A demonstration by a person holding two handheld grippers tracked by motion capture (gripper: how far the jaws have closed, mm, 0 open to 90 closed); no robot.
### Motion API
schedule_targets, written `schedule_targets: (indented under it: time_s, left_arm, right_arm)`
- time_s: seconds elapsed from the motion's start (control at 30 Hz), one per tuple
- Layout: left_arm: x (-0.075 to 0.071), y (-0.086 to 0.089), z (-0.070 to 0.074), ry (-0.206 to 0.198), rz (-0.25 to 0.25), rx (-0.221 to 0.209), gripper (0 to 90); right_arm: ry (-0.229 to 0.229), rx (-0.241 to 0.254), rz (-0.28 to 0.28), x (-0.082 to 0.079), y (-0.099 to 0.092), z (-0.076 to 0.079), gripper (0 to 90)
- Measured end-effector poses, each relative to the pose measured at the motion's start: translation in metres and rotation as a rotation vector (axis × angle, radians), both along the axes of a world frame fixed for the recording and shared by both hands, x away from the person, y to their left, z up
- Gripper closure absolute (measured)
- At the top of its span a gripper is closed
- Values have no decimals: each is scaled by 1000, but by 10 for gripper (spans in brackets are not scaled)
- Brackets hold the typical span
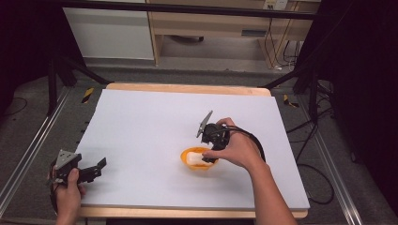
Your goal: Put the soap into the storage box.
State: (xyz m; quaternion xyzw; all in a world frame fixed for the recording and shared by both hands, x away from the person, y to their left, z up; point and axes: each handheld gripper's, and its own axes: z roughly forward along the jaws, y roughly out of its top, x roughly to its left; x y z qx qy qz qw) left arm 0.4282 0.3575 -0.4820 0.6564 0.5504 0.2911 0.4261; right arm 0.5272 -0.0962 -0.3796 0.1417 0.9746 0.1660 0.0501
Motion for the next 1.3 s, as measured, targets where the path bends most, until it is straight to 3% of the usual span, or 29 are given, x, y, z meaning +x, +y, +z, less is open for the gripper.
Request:
schedule_targets:
  time_s: [0.4,0.9,1.3]
  left_arm:
    - [0,0,0,-1,3,3,0]
    - [0,0,0,-1,3,6,0]
    - [0,0,0,0,6,-3,0]
  right_arm:
    - [-6,48,-98,-1,-26,2,30]
    - [10,122,-211,-4,-76,-13,6]
    - [-9,166,-286,-14,-113,-30,9]
